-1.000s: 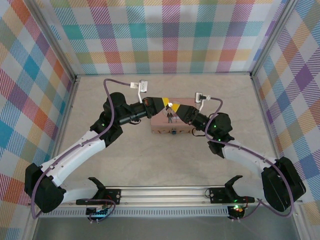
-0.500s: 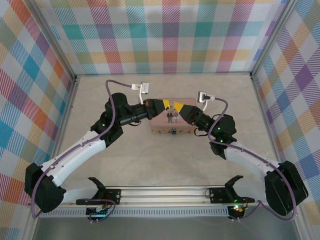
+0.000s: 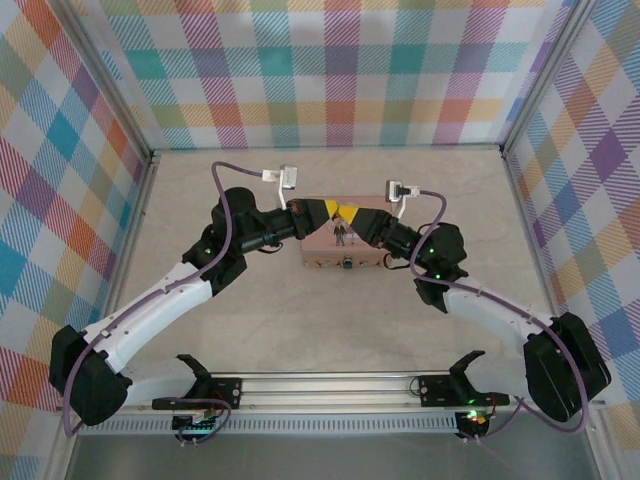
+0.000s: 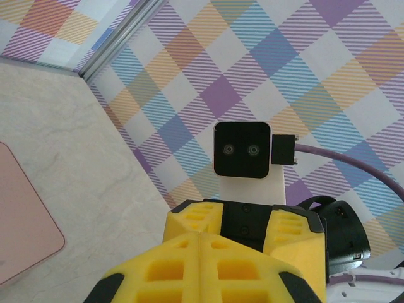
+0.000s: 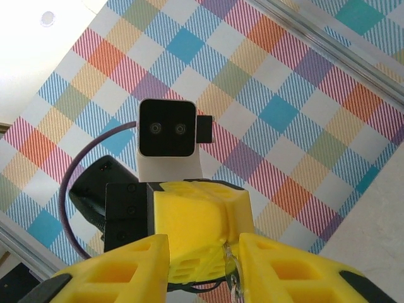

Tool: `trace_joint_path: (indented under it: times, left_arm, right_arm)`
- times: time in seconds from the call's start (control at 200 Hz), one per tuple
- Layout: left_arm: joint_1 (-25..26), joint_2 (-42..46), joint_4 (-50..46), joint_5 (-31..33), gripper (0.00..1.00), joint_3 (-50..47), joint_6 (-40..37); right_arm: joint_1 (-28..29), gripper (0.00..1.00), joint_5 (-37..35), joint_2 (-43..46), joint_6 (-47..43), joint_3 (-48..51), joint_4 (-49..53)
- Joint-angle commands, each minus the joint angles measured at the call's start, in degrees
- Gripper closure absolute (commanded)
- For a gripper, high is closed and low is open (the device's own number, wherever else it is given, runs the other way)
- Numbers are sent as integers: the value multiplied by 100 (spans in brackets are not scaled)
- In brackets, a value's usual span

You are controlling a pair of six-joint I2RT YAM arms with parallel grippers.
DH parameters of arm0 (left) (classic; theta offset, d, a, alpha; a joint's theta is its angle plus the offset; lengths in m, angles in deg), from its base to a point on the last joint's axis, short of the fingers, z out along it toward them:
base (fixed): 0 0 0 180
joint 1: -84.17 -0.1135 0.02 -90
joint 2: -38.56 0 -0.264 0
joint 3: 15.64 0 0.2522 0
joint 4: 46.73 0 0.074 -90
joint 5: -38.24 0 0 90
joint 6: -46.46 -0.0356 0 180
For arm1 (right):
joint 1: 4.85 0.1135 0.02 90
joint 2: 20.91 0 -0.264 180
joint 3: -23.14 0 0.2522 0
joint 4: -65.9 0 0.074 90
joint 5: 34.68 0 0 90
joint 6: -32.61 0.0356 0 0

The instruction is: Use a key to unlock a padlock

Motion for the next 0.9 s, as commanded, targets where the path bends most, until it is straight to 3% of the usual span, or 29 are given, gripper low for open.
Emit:
trace_joint_path:
  times: [0.0,0.32,0.54,0.815,0.9]
  left_arm:
    - [90,107,221,169,100,-86,20]
    - [90,141,256,245,100,-95,35]
    - [90,172,286,252,100,-134,54]
    - [89,194,206,186,100,-95,80]
    - [64,212,-37,309,68,-70,80]
  right_arm:
    - [49,63,99,42,-87,-136,25]
    - [78,74,75,39,-161,-101,175]
    - [76,100,99,29,-207,-89,184]
    - [78,100,68,123,-406,-68,212]
    - [70,100,18,246,-557,-49,423]
